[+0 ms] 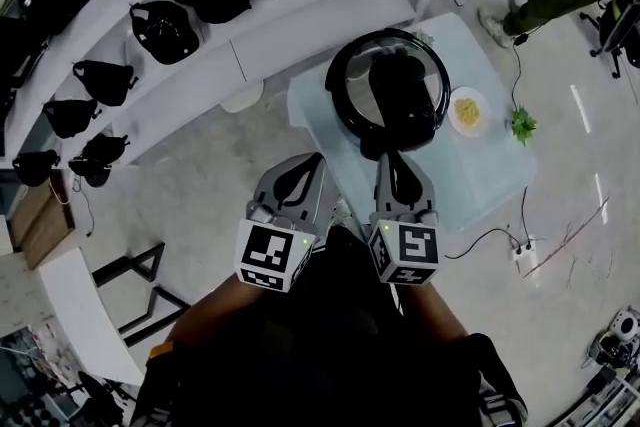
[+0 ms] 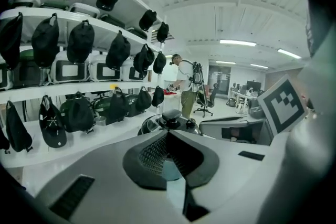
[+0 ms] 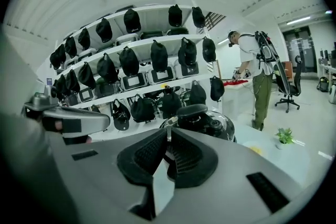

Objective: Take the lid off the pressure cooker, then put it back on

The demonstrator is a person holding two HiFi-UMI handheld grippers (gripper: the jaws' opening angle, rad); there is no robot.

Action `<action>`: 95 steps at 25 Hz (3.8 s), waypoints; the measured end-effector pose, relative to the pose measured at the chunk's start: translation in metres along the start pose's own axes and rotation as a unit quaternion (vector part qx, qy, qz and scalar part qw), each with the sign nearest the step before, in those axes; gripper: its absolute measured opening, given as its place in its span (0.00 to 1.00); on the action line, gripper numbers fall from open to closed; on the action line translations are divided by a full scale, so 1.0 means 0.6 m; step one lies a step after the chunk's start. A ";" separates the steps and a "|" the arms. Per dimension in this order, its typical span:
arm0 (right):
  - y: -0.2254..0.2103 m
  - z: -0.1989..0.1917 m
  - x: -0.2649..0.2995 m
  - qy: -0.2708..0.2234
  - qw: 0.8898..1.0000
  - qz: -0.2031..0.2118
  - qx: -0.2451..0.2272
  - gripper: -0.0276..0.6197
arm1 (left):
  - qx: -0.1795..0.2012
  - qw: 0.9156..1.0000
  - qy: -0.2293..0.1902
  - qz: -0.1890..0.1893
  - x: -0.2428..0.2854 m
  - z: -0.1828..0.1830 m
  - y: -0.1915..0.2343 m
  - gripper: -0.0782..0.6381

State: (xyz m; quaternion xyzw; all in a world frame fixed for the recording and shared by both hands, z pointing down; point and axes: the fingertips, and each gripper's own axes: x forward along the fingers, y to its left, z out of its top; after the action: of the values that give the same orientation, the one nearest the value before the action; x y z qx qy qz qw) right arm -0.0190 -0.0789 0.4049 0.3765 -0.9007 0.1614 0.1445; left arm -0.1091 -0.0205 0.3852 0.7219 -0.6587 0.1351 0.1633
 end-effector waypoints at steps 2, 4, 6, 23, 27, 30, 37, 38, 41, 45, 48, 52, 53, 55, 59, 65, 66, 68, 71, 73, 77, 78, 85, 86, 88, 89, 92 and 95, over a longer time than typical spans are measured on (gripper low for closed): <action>-0.005 0.011 0.017 -0.003 1.000 -0.002 0.004 0.07 | 0.008 1.000 0.000 -0.002 0.017 0.014 0.010 0.12; -0.005 0.021 0.031 -0.005 1.000 -0.003 0.008 0.07 | 0.014 1.000 0.002 -0.004 0.033 0.023 0.023 0.12; -0.004 0.032 0.041 -0.007 1.000 -0.003 0.008 0.08 | 0.014 1.000 0.005 -0.009 0.053 0.031 0.033 0.12; -0.037 0.053 0.120 -0.003 0.982 -0.176 0.065 0.23 | 0.108 0.971 0.001 -0.213 0.235 0.100 0.049 0.12; -0.051 0.062 0.143 -0.002 0.969 -0.231 0.087 0.27 | 0.117 0.959 0.014 -0.258 0.275 0.103 0.071 0.12; -0.060 0.069 0.156 -0.005 0.957 -0.269 0.107 0.30 | 0.130 0.949 0.014 -0.285 0.300 0.109 0.083 0.12; -0.081 0.083 0.188 -0.015 0.928 -0.343 0.145 0.48 | 0.164 0.932 0.015 -0.323 0.336 0.121 0.102 0.12; -0.085 0.085 0.193 -0.016 0.924 -0.352 0.150 0.50 | 0.168 0.929 0.014 -0.329 0.339 0.123 0.104 0.12; -0.098 0.084 0.207 -0.012 0.911 -0.380 0.160 0.51 | 0.178 0.922 0.013 -0.343 0.348 0.127 0.109 0.12; -0.115 0.076 0.219 0.003 0.893 -0.418 0.167 0.53 | 0.187 0.915 0.012 -0.358 0.355 0.131 0.113 0.12; -0.119 0.072 0.225 0.008 0.884 -0.433 0.177 0.53 | 0.190 0.909 0.011 -0.370 0.356 0.132 0.114 0.12; -0.121 0.063 0.235 0.020 0.876 -0.443 0.191 0.53 | 0.191 0.905 0.010 -0.381 0.355 0.132 0.116 0.12; -0.122 0.061 0.236 0.023 0.873 -0.446 0.196 0.53 | 0.191 0.904 0.010 -0.382 0.354 0.132 0.117 0.12; -0.128 0.057 0.238 0.028 0.867 -0.453 0.205 0.54 | 0.190 0.903 0.009 -0.384 0.354 0.133 0.120 0.12; -0.138 0.051 0.242 0.038 0.855 -0.468 0.221 0.54 | 0.186 0.905 0.008 -0.383 0.354 0.134 0.132 0.12; -0.142 0.049 0.238 0.040 0.843 -0.487 0.225 0.55 | 0.177 0.908 0.008 -0.380 0.352 0.134 0.147 0.12; -0.141 0.049 0.238 0.039 0.842 -0.488 0.228 0.55 | 0.176 0.908 0.007 -0.380 0.351 0.134 0.148 0.12; -0.139 0.050 0.237 0.039 0.841 -0.489 0.230 0.54 | 0.173 0.909 0.004 -0.380 0.348 0.137 0.151 0.12; -0.135 0.052 0.237 0.038 0.843 -0.488 0.225 0.53 | 0.169 0.910 0.001 -0.379 0.347 0.142 0.156 0.12; -0.133 0.053 0.235 0.037 0.845 -0.486 0.222 0.53 | 0.167 0.911 -0.001 -0.378 0.345 0.144 0.158 0.12; -0.127 0.060 0.227 0.030 0.849 -0.480 0.216 0.52 | 0.163 0.911 -0.003 -0.379 0.342 0.146 0.158 0.12; -0.126 0.062 0.225 0.029 0.851 -0.479 0.216 0.52 | 0.162 0.910 -0.004 -0.380 0.341 0.147 0.157 0.12; -0.119 0.064 0.215 0.023 0.859 -0.464 0.216 0.52 | 0.153 0.910 -0.008 -0.385 0.328 0.147 0.150 0.12; -0.121 0.066 0.214 0.022 0.859 -0.463 0.216 0.52 | 0.152 0.910 -0.008 -0.384 0.327 0.148 0.149 0.12; -0.124 0.067 0.211 0.021 0.859 -0.463 0.217 0.52 | 0.151 0.912 -0.009 -0.382 0.325 0.150 0.150 0.12; -0.124 0.068 0.210 0.021 0.859 -0.463 0.217 0.52 | 0.150 0.912 -0.009 -0.382 0.324 0.150 0.149 0.12; -0.123 0.071 0.213 0.023 0.863 -0.458 0.212 0.51 | 0.148 0.912 -0.010 -0.382 0.322 0.150 0.147 0.12; -0.121 0.077 0.219 0.026 0.869 -0.451 0.203 0.51 | 0.147 0.913 -0.010 -0.379 0.320 0.154 0.145 0.12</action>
State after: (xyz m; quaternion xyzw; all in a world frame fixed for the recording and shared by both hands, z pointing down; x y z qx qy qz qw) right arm -0.0613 -0.2289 0.4264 0.7586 -0.5759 0.2677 0.1451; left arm -0.1794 -0.2397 0.3849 0.9347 -0.3095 0.1511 0.0880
